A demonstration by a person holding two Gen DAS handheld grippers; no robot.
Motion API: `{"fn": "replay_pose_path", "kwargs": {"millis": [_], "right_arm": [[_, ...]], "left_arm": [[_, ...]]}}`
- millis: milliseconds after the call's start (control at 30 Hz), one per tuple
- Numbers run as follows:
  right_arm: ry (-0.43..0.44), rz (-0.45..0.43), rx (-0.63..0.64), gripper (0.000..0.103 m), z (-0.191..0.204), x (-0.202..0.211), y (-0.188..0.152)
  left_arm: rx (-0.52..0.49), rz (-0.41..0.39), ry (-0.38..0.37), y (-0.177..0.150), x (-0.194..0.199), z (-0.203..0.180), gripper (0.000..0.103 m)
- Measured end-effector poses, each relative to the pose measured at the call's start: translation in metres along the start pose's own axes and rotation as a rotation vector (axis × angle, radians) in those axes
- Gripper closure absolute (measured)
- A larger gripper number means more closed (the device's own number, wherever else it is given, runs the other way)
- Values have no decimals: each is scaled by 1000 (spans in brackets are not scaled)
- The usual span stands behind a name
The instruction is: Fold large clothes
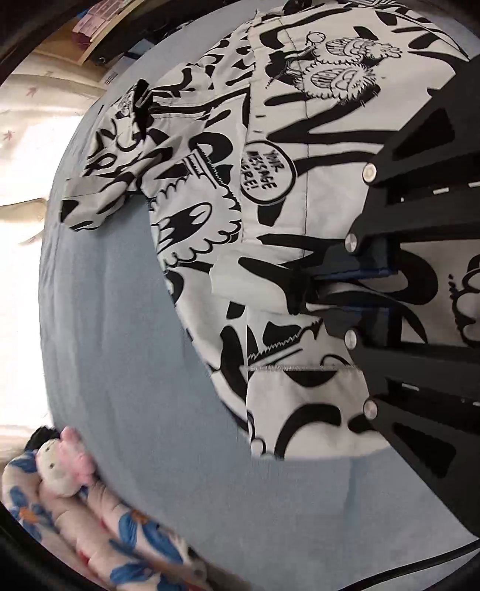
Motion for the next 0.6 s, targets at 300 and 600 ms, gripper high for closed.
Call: {"fn": "replay_pose_path", "kwargs": {"millis": [300, 600], "right_arm": [[-109, -282, -33, 98, 12, 66, 34], [-260, -238, -19, 98, 21, -23, 67]], "left_arm": [[70, -211, 51, 34, 56, -1, 97], [80, -187, 211, 46, -28, 5, 97]]}}
Point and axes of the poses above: each gripper's, at about its wrist camera, not at the fingertips, and x roughly against the way its jaws point, z to its left, y to its top, the point moved 5 cm from there along -x, roughly the way its jaws point, and after that the axes turned 3 degrees about -y, right-handed, at the moved point
